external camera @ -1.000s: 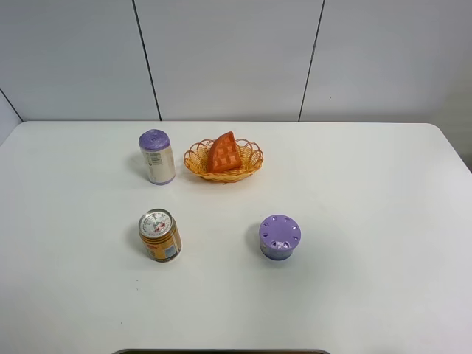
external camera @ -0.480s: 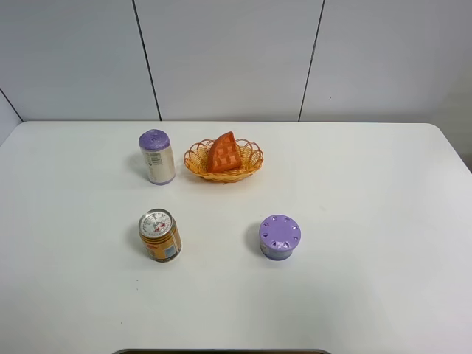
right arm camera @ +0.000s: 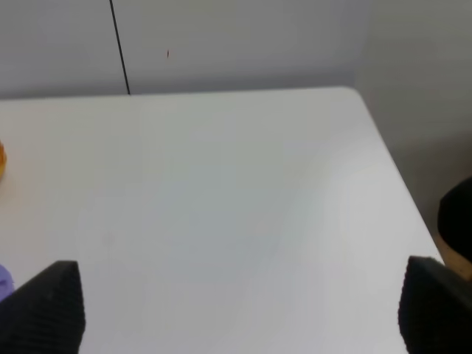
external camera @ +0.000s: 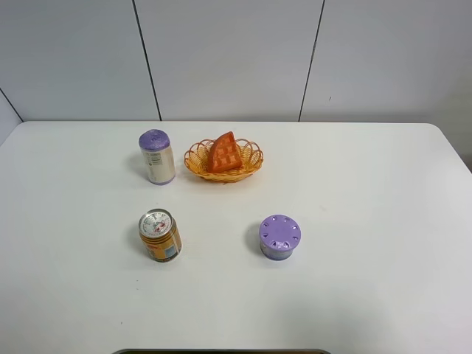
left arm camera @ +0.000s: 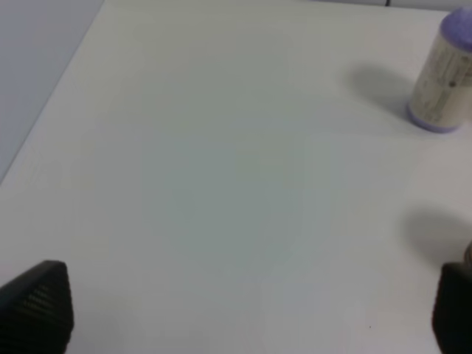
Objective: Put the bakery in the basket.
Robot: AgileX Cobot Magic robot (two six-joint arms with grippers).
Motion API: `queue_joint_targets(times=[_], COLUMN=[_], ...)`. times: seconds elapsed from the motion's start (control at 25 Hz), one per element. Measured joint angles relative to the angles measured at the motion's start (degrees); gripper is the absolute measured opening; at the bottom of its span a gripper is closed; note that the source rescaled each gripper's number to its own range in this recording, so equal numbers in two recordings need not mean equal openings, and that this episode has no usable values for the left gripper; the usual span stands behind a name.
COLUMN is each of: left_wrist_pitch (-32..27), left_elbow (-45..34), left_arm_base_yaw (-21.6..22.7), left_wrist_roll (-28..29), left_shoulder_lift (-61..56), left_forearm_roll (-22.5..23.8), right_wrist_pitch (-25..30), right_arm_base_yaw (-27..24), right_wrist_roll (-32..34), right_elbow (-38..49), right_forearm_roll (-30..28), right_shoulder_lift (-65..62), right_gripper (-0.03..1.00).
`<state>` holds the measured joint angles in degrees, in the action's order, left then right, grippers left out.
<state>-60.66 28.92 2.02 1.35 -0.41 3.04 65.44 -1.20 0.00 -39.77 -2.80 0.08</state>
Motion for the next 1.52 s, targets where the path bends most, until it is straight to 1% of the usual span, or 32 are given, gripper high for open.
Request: queue_joint_targets(times=[0.24,0.52,0.68,0.8,1.2,1.52], left_wrist_pitch=[0.0,0.0,0.0,0.0,0.0,0.0], left_elbow=[0.0,0.0,0.0,0.0,0.0,0.0], left_arm_base_yaw=[0.0,0.0,0.0,0.0,0.0,0.0], left_wrist_roll=[0.0,0.0,0.0,0.0,0.0,0.0], left_shoulder_lift=[0.0,0.0,0.0,0.0,0.0,0.0], left_forearm_roll=[0.0,0.0,0.0,0.0,0.0,0.0], right_wrist_pitch=[-0.4,-2.7,-3.7,-4.3,-4.3,-4.3], right_arm_base_yaw=[1.8,1.8,1.8,1.8,1.8,1.8], right_wrist_roll=[0.4,1.2,1.2,1.2,0.9,0.9], right_elbow=[5.4,10.1,10.5,10.5,10.9,10.9], right_forearm_roll=[-0.1,0.1,0.1,0.1,0.1,0.1], right_shoulder_lift=[-0.2,-0.2,-0.2,-0.2,-0.2,-0.2], right_gripper=[0.84,0.84,0.84,0.82,0.80,0.80])
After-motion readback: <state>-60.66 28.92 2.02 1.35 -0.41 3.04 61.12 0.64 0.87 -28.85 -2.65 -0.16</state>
